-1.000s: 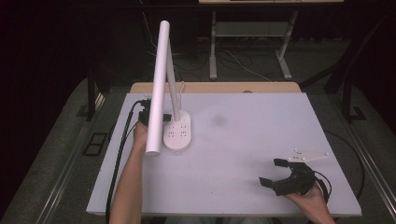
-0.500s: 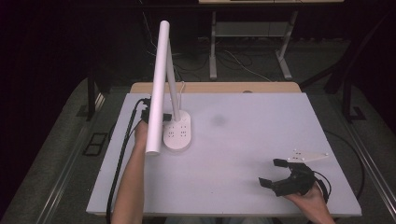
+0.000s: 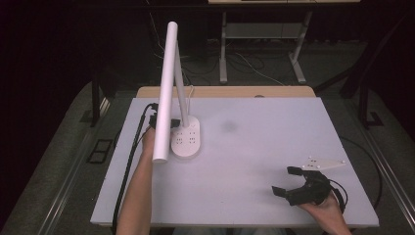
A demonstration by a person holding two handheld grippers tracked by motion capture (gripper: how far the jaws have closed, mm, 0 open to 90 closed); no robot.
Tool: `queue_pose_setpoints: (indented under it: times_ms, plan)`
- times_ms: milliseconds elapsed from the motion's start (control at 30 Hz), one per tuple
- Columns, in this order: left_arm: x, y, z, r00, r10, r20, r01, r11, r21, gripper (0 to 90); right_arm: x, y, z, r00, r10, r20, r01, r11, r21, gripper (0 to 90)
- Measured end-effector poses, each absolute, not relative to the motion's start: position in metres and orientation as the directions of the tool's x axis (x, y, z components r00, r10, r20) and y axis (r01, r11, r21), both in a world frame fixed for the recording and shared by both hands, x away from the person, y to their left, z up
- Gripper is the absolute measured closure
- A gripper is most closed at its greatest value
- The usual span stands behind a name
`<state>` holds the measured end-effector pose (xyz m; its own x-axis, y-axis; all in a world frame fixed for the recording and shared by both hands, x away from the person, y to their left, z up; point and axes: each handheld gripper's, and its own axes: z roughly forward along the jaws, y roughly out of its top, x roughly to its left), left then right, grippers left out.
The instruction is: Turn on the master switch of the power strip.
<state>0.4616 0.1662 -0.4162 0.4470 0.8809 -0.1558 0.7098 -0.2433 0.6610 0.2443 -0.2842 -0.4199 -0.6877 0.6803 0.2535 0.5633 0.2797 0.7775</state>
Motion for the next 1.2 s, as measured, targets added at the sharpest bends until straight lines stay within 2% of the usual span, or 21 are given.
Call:
queue_pose_setpoints:
  times_ms: [133, 200, 567, 767, 1200]
  plan:
    - [0.46, 0.163, -0.417, 0.451, 0.883, -0.129, 0.702, -0.262, 0.662, 90.0, 0.244, -0.284, -0.42, -0.69, 0.678, 0.253, 0.56, 0.279, 0.78, 0.3]
    - [0.459, 0.165, -0.418, 0.432, 0.888, -0.156, 0.708, -0.227, 0.669, 90.0, 0.244, -0.284, -0.42, -0.692, 0.678, 0.248, 0.556, 0.281, 0.783, 0.3]
    - [0.456, 0.178, -0.413, 0.437, 0.874, -0.212, 0.711, -0.192, 0.676, 90.0, 0.246, -0.285, -0.421, -0.685, 0.68, 0.26, 0.568, 0.275, 0.776, 0.3]
    - [0.447, 0.184, -0.4, 0.455, 0.863, -0.219, 0.673, -0.172, 0.72, 90.0, 0.245, -0.285, -0.421, -0.685, 0.681, 0.259, 0.567, 0.275, 0.777, 0.3]
    - [0.424, 0.197, -0.375, 0.473, 0.856, -0.211, 0.635, -0.164, 0.755, 89.8, 0.246, -0.286, -0.421, -0.684, 0.684, 0.254, 0.561, 0.27, 0.783, 0.3]
